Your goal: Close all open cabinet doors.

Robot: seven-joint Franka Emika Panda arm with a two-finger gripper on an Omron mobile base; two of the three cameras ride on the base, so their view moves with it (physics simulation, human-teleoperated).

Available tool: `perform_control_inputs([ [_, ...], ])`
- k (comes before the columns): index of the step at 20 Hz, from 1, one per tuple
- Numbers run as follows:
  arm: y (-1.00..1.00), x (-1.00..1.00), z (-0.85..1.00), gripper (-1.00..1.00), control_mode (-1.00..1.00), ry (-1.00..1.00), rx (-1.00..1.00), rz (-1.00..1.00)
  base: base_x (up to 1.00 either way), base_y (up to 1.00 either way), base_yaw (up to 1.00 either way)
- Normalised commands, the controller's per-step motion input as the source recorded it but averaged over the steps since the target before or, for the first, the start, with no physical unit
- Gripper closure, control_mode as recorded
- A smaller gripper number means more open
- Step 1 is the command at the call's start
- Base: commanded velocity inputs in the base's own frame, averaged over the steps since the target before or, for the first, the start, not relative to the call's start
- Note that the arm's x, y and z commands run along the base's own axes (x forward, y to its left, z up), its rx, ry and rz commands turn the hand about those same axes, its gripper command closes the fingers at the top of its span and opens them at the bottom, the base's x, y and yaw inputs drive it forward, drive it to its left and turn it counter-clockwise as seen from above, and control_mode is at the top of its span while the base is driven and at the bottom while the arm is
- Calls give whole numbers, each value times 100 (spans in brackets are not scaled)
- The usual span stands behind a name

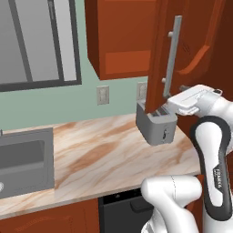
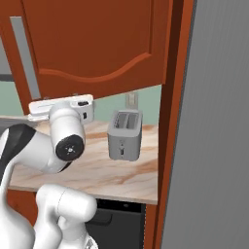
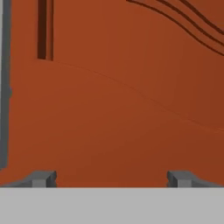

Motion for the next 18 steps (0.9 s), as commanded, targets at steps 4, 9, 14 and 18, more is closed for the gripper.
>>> perform_control_inputs([
  [4, 9, 43, 0, -100, -100, -2, 0, -16, 0, 0, 0],
  [9, 2, 44, 0, -100, -100, 0, 0, -13, 0, 0, 0],
  [14, 3, 42, 0, -100, -100, 0, 0, -11, 0, 0, 0],
  [18, 4, 38, 0, -100, -100, 0, 0, -8, 0, 0, 0],
])
